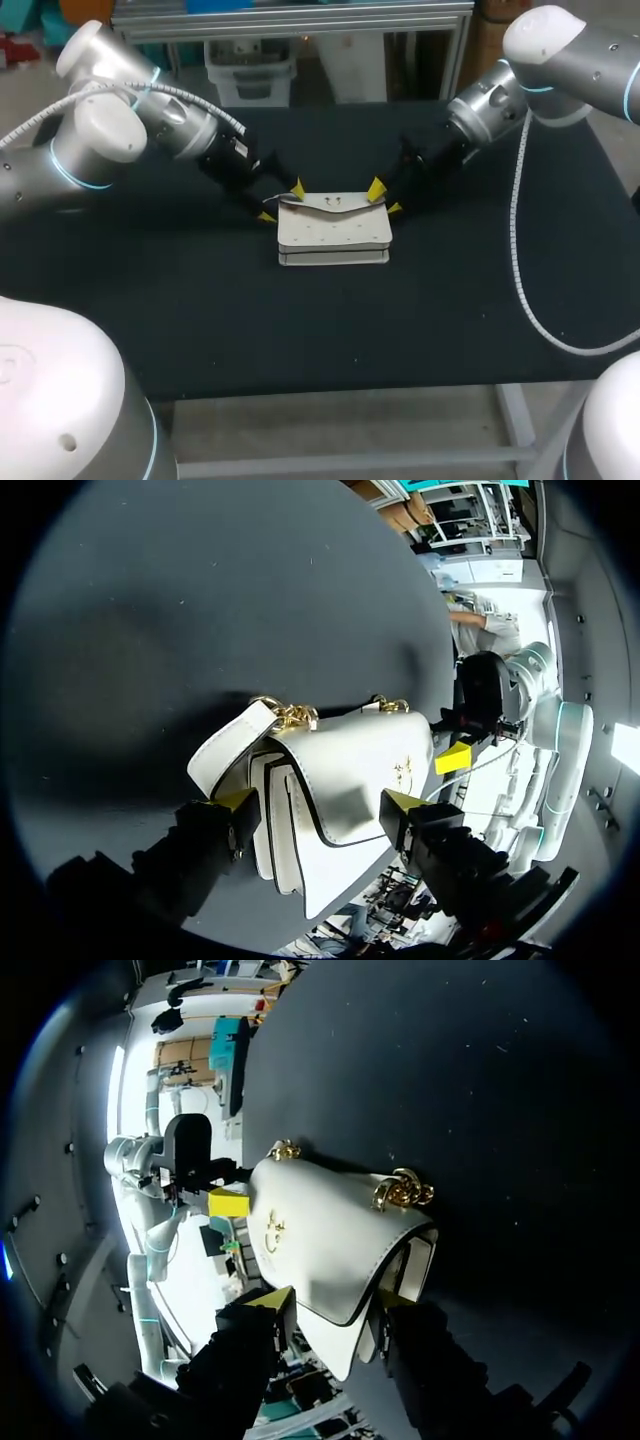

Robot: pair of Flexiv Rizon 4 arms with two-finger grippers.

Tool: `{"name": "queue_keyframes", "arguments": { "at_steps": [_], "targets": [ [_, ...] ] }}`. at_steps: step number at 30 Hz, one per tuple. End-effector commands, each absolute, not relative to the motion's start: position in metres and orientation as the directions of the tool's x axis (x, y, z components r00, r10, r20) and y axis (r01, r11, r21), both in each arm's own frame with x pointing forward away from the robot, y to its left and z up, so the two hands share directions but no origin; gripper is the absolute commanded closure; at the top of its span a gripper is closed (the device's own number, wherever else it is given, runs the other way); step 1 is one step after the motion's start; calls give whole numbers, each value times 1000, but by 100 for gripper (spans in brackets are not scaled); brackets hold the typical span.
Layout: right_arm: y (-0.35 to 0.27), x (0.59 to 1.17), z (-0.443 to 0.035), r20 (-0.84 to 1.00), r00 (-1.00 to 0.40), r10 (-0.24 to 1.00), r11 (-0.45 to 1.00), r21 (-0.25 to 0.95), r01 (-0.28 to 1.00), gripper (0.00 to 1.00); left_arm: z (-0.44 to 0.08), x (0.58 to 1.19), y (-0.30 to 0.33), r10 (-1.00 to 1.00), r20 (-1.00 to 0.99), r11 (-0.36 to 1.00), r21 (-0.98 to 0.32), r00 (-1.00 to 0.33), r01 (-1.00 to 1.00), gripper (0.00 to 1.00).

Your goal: Pick up the bag, open it, inspect its contents, close it, and place it on the opposite side

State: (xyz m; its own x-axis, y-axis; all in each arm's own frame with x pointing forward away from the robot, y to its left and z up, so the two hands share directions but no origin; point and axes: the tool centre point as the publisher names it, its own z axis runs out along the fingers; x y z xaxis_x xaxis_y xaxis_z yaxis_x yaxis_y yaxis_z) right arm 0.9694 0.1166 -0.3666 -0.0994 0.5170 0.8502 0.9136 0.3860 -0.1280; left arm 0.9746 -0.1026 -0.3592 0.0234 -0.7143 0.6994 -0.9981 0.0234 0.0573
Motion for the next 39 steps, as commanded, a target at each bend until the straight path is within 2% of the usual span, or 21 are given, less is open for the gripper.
{"name": "queue_keyframes", "arguments": {
  "at_steps": [1,4,6,8,10,15,17,18,19,20,29,30,31,32,33,34,35,36,37,39],
  "targets": [
    [118,959,-361,835,-113,539,277,-49,960,54,-359,970,-104,-713,701,23,40,12,-999,20],
    [117,959,-362,833,-111,542,270,-48,962,54,-359,968,-105,-712,702,29,34,3,-999,22],
    [117,958,-363,836,-109,538,268,-48,962,54,-360,968,-106,-711,703,31,34,2,-999,36],
    [116,957,-364,836,-108,538,263,-44,964,55,-361,968,-107,-711,704,34,38,2,-999,42],
    [116,957,-365,837,-106,537,258,-43,965,55,-361,968,-107,-710,704,35,39,3,-999,43],
    [114,956,-368,838,-99,536,247,-43,968,62,-363,965,-108,-707,707,17,43,18,-999,63],
    [113,956,-369,840,-96,534,240,-42,970,67,-364,964,-110,-708,706,17,43,18,-999,70],
    [113,956,-370,840,-96,534,235,-38,971,74,-365,964,-111,-713,701,13,42,20,-999,80],
    [113,957,-371,840,-96,534,234,-37,972,86,-365,964,-112,-713,700,9,42,23,-999,94],
    [113,957,-371,841,-95,533,230,-36,973,100,-365,964,-112,-710,704,7,45,27,-999,100],
    [111,959,-373,833,-97,545,194,-12,981,100,-364,964,-111,-687,724,-36,43,56,-998,100],
    [111,959,-373,829,-97,550,185,-8,983,98,-364,963,-111,-682,729,-48,38,60,-998,75],
    [110,959,-373,832,-96,547,183,-7,983,75,-364,962,-110,-681,730,-54,37,64,-998,55],
    [110,960,-373,833,-95,545,182,-8,983,62,-363,961,-110,-678,733,-53,36,63,-998,51],
    [110,960,-372,834,-93,543,179,-6,984,56,-363,961,-110,-676,734,-56,35,63,-998,46],
    [109,960,-372,835,-92,542,176,-6,984,53,-363,961,-109,-674,736,-59,34,65,-998,38],
    [109,961,-372,836,-91,541,171,-4,985,45,-363,961,-108,-670,740,-59,36,66,-998,33],
    [108,961,-372,835,-91,543,167,-1,986,35,-362,961,-108,-667,742,-67,36,71,-997,33],
    [107,962,-371,835,-91,543,165,0,986,29,-362,961,-107,-666,742,-68,36,72,-997,34],
    [106,962,-370,830,-93,550,154,8,988,29,-361,961,-106,-661,747,-70,37,74,-997,47]
  ]
}}
